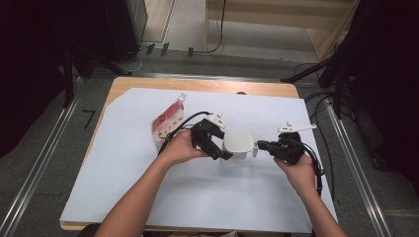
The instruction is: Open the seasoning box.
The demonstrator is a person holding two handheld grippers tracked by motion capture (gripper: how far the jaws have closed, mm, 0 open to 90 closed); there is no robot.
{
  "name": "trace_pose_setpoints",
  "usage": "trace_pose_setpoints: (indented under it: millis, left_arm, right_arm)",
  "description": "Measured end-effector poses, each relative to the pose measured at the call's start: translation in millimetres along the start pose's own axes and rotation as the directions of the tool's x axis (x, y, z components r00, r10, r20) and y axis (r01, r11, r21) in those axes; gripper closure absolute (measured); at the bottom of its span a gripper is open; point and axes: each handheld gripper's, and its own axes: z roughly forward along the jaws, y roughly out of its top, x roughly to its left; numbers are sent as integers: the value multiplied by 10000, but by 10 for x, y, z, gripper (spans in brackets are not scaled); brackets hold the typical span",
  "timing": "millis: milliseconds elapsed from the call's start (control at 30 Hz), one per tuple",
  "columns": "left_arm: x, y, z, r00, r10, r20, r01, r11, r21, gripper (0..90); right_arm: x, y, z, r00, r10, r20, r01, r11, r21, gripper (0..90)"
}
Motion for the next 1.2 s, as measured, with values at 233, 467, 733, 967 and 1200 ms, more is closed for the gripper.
trace_pose_setpoints:
  millis: [233, 467, 733, 967, 1200]
  left_arm:
    - [-34, 21, -9, 9996, 136, -259, -134, 9999, 91, 185]
    - [-33, 33, -15, 9998, 33, -202, -31, 9999, 96, 184]
    - [-56, 58, -54, 9997, -40, -233, 37, 9999, -151, 189]
    - [-82, 81, -64, 9992, 16, -389, -16, 10000, -6, 193]
    - [-130, 159, -116, 9978, 248, -613, -242, 9996, 113, 193]
  right_arm:
    - [3, 1, -2, 10000, -19, -11, 19, 10000, -20, 900]
    - [16, 3, -4, 9999, -80, 92, 80, 10000, 3, 900]
    - [31, 3, 0, 9999, -114, 88, 113, 9999, 30, 900]
    - [41, 6, 1, 9997, -204, 92, 204, 9998, 41, 900]
    - [42, 7, 1, 9998, -211, 52, 211, 9998, 40, 900]
